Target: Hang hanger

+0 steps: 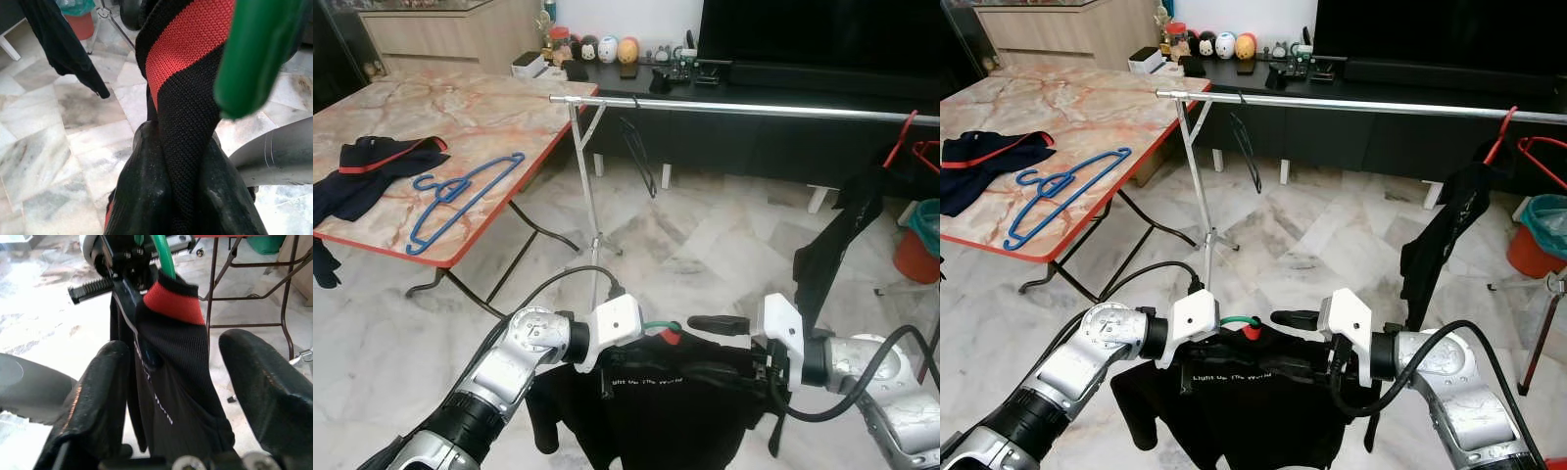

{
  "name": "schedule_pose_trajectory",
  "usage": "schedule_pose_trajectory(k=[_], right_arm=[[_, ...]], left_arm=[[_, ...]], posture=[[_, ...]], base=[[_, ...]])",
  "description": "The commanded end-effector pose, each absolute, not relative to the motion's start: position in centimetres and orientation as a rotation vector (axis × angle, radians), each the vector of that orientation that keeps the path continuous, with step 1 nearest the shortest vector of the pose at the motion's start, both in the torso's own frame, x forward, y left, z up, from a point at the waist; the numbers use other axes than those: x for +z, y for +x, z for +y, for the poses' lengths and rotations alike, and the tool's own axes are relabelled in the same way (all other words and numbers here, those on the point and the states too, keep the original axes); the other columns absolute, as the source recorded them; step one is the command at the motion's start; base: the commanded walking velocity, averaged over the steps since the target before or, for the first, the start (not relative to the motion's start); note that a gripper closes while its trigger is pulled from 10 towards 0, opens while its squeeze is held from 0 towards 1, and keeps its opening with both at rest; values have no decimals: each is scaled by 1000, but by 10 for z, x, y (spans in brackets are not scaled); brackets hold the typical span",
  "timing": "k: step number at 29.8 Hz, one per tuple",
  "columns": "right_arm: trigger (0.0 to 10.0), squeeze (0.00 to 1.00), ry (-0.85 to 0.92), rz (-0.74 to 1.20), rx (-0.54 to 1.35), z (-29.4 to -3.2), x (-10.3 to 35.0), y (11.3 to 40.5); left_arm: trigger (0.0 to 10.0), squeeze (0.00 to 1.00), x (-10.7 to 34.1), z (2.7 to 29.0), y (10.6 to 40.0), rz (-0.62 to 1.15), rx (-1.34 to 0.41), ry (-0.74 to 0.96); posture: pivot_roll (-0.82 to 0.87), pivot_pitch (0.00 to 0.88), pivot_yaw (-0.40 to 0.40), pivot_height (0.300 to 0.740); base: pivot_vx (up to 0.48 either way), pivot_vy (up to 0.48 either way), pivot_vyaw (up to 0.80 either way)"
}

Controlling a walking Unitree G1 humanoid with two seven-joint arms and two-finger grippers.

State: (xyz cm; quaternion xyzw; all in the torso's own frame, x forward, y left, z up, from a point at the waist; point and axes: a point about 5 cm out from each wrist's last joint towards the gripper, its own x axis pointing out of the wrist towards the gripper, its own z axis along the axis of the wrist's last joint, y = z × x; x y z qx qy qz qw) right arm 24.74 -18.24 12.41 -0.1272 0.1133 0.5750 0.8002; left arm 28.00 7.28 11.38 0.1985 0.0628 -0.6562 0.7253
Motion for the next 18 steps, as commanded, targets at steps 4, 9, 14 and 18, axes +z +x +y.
schedule_pose_trajectory(k=[4, 9, 14, 18], right_arm=[[10000, 894, -352, 281, 1223, -195, 125, 246], [10000, 0, -382, 275, 1121, -204, 125, 255], [10000, 0, -385, 253, 1040, -207, 123, 263], [10000, 0, -373, 287, 1094, -203, 115, 258]], left_arm=[[588, 0, 122, 83, 267, 86, -1623, 506], [10000, 0, 119, 88, 258, 126, -1718, 578], [10000, 0, 124, 83, 254, 82, -1769, 574], [10000, 0, 136, 74, 254, -11, -1775, 564]], posture=[[17, 10, 38, 740], [16, 8, 38, 740], [14, 4, 35, 740], [20, 0, 34, 740]], base=[[0, 0, 0], [0, 0, 0], [0, 0, 0], [0, 0, 0]])
